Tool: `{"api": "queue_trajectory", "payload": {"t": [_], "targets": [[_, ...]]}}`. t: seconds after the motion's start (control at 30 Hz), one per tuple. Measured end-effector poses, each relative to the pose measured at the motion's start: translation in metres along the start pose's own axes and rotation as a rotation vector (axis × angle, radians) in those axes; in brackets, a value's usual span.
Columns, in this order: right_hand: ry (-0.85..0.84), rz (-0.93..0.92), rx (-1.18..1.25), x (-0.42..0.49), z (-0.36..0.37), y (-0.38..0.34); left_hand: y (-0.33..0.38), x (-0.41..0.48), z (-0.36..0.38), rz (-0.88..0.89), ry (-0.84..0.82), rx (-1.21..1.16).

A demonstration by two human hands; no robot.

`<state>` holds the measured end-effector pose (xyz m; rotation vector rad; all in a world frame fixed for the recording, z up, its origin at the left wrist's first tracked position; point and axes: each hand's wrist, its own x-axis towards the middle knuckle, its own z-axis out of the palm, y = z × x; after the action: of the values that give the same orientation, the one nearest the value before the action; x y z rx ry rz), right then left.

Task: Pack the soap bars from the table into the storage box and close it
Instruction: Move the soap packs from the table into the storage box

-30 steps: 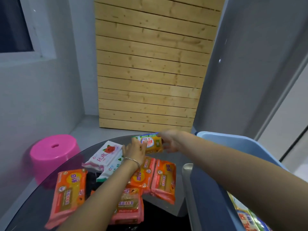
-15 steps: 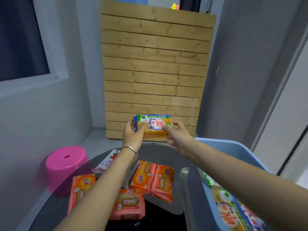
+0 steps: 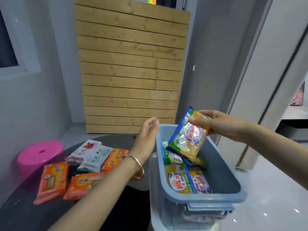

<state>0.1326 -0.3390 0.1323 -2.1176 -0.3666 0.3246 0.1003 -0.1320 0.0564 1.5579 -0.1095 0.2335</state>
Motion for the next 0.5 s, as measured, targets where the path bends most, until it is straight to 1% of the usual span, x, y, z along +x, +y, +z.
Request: {"api": "queue_trajectory", "payload": {"t": [0.07, 0.17, 0.23, 0.37, 0.43, 0.5], "targets": [[-0.051, 0.056, -0.113, -0.011, -0.01, 0.013, -0.008, -0.005, 0.008, -0.074, -0.055, 0.056], [-0.168, 0.086, -0.264, -0.017, -0.016, 0.026, -0.02, -0.012, 0.017, -0.151, -0.139, 0.152], [-0.24, 0.107, -0.34, -0.019, -0.013, 0.033, -0.025, -0.015, 0.021, -0.177, -0.117, 0.183], [-0.361, 0.157, -0.355, -0.018, 0.01, 0.046, -0.03, -0.014, 0.021, -0.237, -0.065, 0.104], [-0.365, 0.122, -0.409, -0.015, 0.018, 0.049, -0.033, -0.013, 0.02, -0.244, -0.063, 0.091], [-0.346, 0.075, -0.549, -0.013, 0.021, 0.051, -0.034, -0.014, 0.019, -0.244, -0.062, 0.083]]}}
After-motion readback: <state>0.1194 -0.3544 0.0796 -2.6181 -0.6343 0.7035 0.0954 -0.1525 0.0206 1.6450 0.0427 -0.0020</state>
